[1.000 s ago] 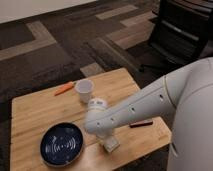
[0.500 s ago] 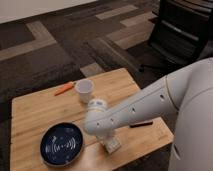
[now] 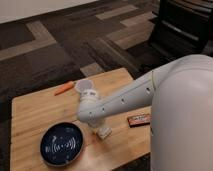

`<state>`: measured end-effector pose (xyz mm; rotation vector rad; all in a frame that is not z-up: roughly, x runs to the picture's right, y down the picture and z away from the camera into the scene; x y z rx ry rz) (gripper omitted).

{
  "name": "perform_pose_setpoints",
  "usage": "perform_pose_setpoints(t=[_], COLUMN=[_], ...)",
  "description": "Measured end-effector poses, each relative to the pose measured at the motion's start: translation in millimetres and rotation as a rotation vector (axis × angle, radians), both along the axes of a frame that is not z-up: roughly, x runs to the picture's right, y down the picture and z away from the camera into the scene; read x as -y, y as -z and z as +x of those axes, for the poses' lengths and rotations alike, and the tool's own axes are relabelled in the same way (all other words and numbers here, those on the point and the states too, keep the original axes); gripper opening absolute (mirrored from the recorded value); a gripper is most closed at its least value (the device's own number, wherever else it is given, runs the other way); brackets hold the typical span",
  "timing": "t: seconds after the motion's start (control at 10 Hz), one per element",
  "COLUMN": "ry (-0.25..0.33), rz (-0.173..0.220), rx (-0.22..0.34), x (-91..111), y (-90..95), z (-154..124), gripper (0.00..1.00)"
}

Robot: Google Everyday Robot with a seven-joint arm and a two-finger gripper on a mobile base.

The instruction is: Place the white sponge in the ceramic cup

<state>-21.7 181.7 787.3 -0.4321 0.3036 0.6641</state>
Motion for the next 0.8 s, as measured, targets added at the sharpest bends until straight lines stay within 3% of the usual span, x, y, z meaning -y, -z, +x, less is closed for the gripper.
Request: perform_pose_setpoints(t=[0.2,0.4,0.6,0.8], ry=[-0.015,-0.034,-0.051,-0.081], rz=[-0.004,-0.022,-0.058,-0.096], rx=[-0.051,-0.126,-0.217,-0.253], x=[10.9,4.2,-17.7,-44.7], y=[-13.5,-12.1,10.9,35.0], z=[29.2,67.5,102.1,99.9], gripper=[0.00,0.00,0.00,0.00])
